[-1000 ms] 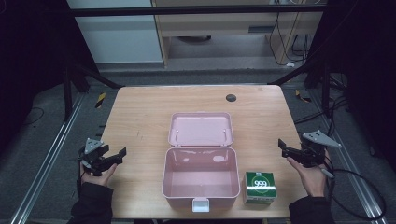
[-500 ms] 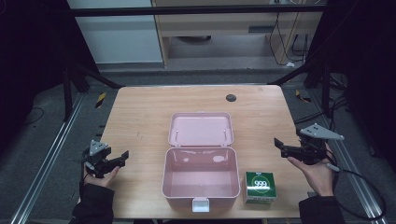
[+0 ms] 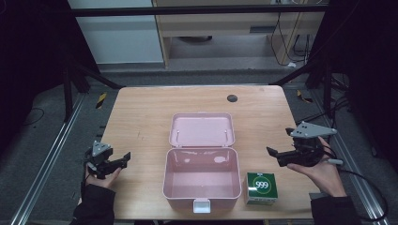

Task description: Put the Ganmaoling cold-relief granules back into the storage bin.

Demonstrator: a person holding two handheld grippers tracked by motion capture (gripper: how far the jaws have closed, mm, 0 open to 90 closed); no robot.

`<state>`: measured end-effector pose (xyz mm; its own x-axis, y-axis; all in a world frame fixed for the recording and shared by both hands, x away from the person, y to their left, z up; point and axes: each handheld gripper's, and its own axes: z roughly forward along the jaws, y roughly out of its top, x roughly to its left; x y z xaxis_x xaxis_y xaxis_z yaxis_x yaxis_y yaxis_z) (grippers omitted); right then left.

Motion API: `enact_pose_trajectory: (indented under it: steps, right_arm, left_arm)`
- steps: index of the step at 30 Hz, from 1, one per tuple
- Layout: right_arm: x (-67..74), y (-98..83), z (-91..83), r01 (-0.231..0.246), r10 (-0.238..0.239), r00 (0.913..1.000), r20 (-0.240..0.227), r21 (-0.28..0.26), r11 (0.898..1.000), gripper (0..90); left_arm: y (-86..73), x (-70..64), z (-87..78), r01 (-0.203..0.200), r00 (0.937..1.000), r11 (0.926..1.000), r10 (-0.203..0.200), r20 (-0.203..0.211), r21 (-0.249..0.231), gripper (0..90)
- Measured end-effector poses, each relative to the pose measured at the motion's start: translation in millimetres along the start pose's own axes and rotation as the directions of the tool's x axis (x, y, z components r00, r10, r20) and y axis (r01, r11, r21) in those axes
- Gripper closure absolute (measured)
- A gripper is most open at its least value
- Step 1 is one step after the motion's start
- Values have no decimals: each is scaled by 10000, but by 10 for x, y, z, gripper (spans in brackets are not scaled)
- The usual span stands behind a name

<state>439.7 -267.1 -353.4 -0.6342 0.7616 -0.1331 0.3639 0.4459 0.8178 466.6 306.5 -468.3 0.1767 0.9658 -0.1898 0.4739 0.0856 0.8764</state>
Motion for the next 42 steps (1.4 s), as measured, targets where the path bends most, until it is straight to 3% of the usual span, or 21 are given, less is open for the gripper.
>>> enact_pose_trajectory:
  steps: [7,15,22,23,24,26,27,28,37,41,42]
  right_arm:
    - [148,61,2,1138,-1083,9897,-938,554,9920,66]
    - [245,54,43,1903,-1670,9703,-1748,1262,9736,54]
    - [369,10,95,2859,-2290,9322,-2804,1819,9408,35]
    - [369,10,95,2859,-2290,9322,-2804,1819,9408,35]
    - [397,-7,114,3113,-2444,9208,-3040,1953,9300,33]
    - [412,-17,124,3183,-2452,9161,-3173,2034,9259,31]
    - [431,-35,139,3360,-2538,9060,-3387,2110,9179,28]
    - [431,-35,139,3360,-2538,9060,-3387,2110,9179,28]
    - [523,-109,209,3889,-2628,8718,-4134,2579,8844,22]
    - [559,-147,261,4322,-2848,8506,-4421,2791,8575,18]
    - [570,-156,272,4347,-2828,8479,-4485,2828,8550,18]
  left_arm:
    - [-3,-4,5,-28,10000,10000,28,20,29,235]
    - [-8,-13,12,-101,9999,9999,101,60,72,235]
    - [-12,-19,15,-172,9998,9998,172,54,124,235]
    - [-12,-20,15,-170,9998,9998,170,54,114,235]
    - [-12,-19,15,-173,9998,9998,172,54,120,235]
    - [-13,-19,15,-192,9998,9997,191,45,134,235]
    - [-15,-21,17,-203,9998,9997,203,51,144,235]
    - [-15,-21,17,-203,9998,9997,203,51,144,235]
    - [-18,-26,23,-243,9997,9996,242,57,169,235]
    - [-20,-24,25,-271,9996,9994,271,48,196,235]
    - [-19,-24,24,-274,9996,9994,273,46,199,235]
